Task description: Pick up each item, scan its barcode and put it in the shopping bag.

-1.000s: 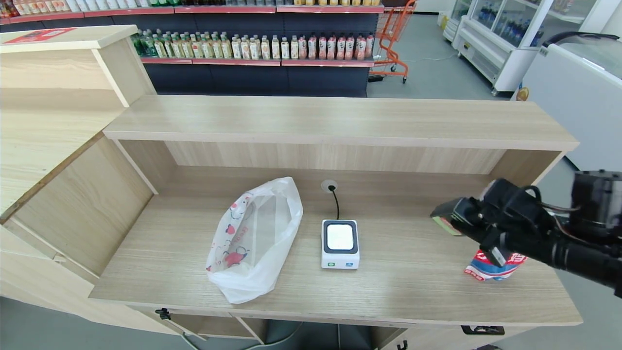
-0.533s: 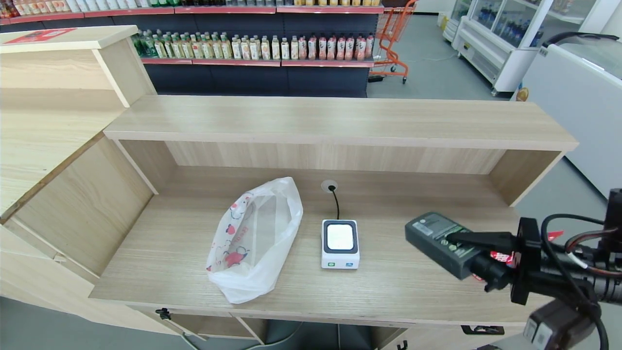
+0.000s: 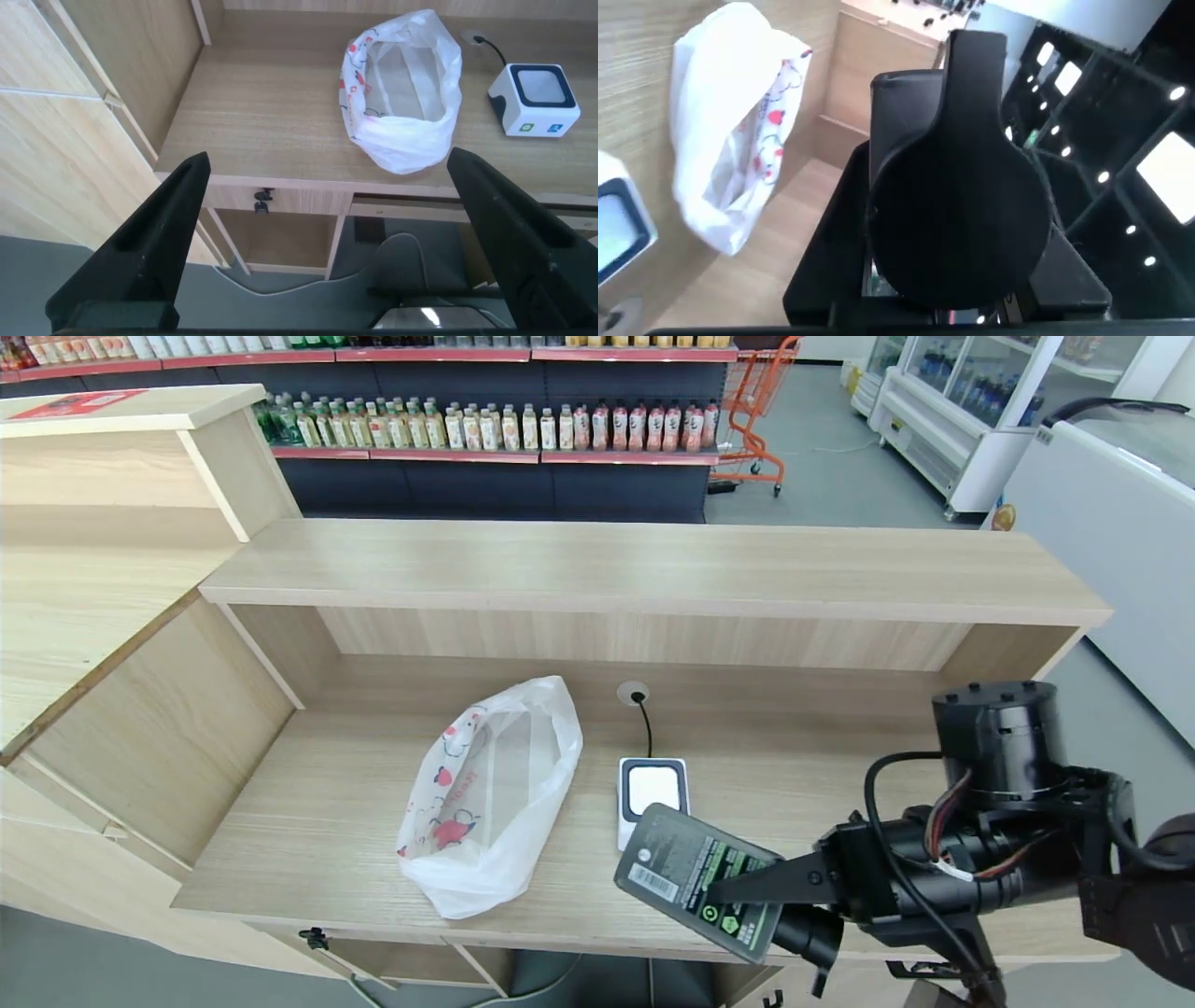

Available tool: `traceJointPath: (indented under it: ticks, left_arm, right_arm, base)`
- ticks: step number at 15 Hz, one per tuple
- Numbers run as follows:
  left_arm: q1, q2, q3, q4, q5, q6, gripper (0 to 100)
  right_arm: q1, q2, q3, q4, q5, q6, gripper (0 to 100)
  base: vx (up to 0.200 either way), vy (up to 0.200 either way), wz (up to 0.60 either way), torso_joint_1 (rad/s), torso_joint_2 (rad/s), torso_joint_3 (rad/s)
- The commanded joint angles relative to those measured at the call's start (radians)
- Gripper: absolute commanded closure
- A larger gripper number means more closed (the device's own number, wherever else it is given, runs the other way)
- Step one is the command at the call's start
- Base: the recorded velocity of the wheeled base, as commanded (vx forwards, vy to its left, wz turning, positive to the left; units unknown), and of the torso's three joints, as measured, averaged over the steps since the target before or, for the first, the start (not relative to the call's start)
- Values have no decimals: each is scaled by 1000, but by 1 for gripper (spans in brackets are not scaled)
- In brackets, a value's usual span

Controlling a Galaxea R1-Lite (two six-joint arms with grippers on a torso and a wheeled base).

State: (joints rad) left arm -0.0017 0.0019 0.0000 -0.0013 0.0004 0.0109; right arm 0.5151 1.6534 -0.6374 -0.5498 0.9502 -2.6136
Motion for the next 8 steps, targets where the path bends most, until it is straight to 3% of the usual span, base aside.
traceJointPath:
  ticks: [1,8]
  left_arm:
    - [0,1,0,0,0,0,0]
    - [0,1,0,0,0,0,0]
  right_arm:
    - [54,65,-48,1,-2,-14,100]
    - [88,103,-82,1,-1,-79,100]
  base:
    - [0,0,0,0,0,0]
    - [0,0,0,0,0,0]
